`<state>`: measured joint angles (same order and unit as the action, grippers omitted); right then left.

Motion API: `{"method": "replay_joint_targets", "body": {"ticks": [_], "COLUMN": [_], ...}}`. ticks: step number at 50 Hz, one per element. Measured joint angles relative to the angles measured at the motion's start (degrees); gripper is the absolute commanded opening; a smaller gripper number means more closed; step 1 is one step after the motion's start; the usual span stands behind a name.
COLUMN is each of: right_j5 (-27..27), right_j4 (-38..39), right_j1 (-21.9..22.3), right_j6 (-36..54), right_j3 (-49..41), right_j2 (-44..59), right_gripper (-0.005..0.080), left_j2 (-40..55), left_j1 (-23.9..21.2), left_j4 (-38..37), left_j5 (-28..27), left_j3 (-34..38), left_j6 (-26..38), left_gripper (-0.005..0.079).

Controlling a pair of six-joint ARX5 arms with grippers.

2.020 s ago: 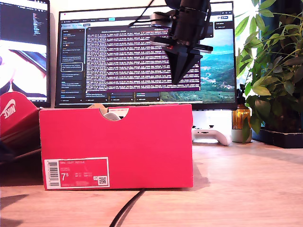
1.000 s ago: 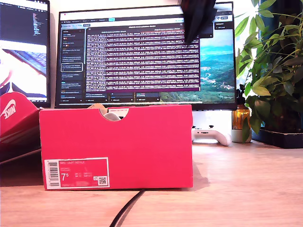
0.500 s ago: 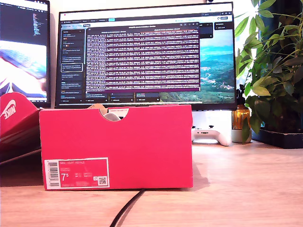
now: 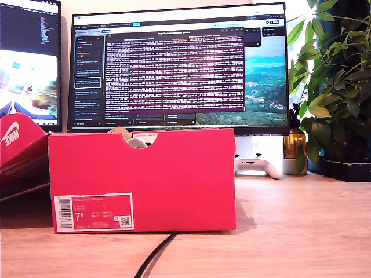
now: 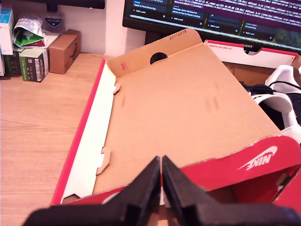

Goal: Pack the blue shoes by picking the first shoe and placing it inside the red shoebox, left side, then picking and rotating the second shoe and placing it in the shoebox

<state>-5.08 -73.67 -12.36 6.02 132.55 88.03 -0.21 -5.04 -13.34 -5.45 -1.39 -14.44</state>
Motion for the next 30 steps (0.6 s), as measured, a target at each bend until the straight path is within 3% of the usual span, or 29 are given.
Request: {"method": "replay_joint_targets", "body": {"ticks": [15,30], "right_j5": [0.0,0.0], "right_j4": [1.6,15.1], "right_j1": [1.0,4.3], "right_j6": [-0.6,-1.4], "right_j3": [-2.8,-26.1], "right_j2": [-5.4,-13.5], "right_gripper": [-0.0010,-0.0010], "left_j2": [0.0,0.0], "left_j1": [0.0,0.0], "left_j4": [0.0,0.0], "left_j5": [0.0,0.0], "left_j3": [0.0,0.0], "left_j6": [0.0,0.0], "left_gripper": [-0.0021,-0.0021]}}
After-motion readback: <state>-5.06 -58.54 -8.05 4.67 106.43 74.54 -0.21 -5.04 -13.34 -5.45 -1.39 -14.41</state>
